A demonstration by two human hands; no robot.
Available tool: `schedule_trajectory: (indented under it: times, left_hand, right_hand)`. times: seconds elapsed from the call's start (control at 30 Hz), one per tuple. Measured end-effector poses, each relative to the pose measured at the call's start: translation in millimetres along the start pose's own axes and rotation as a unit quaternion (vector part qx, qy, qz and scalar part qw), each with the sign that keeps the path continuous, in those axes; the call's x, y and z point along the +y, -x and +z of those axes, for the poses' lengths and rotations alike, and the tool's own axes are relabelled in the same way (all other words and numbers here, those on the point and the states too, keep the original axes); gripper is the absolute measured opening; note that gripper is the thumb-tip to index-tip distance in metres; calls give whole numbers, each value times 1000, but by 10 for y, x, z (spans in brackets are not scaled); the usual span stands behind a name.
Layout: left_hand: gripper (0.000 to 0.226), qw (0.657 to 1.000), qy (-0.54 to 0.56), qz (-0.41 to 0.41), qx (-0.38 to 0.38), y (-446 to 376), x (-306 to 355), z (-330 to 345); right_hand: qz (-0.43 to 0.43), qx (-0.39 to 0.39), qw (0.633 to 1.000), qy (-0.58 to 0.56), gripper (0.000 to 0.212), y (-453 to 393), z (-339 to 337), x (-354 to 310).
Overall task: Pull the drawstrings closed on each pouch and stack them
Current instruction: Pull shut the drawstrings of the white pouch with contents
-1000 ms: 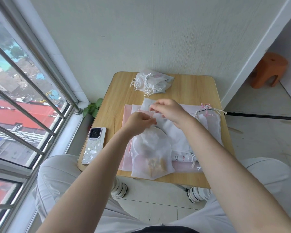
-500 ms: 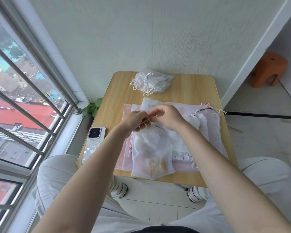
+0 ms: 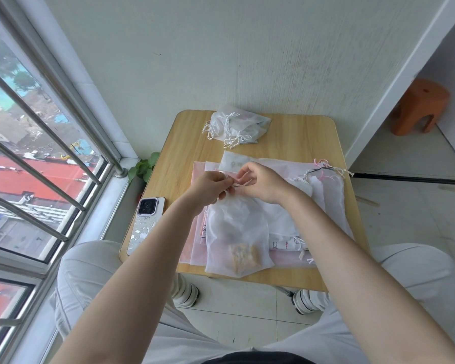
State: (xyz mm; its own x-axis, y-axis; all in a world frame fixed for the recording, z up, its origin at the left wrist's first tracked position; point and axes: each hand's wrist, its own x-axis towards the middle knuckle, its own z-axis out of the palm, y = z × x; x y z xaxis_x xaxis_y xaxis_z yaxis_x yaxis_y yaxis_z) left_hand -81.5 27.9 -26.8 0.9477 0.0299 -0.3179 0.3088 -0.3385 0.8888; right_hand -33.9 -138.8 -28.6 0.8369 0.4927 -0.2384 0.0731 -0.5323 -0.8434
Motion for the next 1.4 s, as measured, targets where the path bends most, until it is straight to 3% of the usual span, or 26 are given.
schedule_trajectory:
  times: [0.07, 0.2, 0.37, 0.63, 0.83, 1.0, 1.2, 1.4]
  left_hand:
    - [26, 1000, 4, 1, 5, 9, 15, 14]
    - [22, 1000, 28, 5, -1, 12, 7, 1]
    - [22, 999, 31, 5, 5, 26, -4, -4]
    - [18, 999, 42, 6, 28, -5, -18, 18]
    - [19, 999, 16, 3, 42, -2, 12, 46]
    - [21, 995, 41, 0, 87, -18, -2, 76]
    - [19, 993, 1, 1, 121, -23, 37, 63]
    - [13, 997, -8, -33, 73, -12, 77, 21]
  right_hand:
    - [-7, 18, 1000, -17, 33, 2, 41, -18]
    - [2, 79, 996, -40, 13, -26, 69, -7]
    - [15, 91, 995, -38, 9, -17, 65, 1]
    - [47, 33, 992, -112, 8, 30, 38, 8]
    - [43, 37, 992, -115, 11, 33, 35, -25]
    - [-1, 44, 998, -36, 27, 58, 39, -56]
    - [-36, 88, 995, 35, 18, 59, 80, -106]
    - [-63, 116, 980, 147, 5, 56, 67, -157]
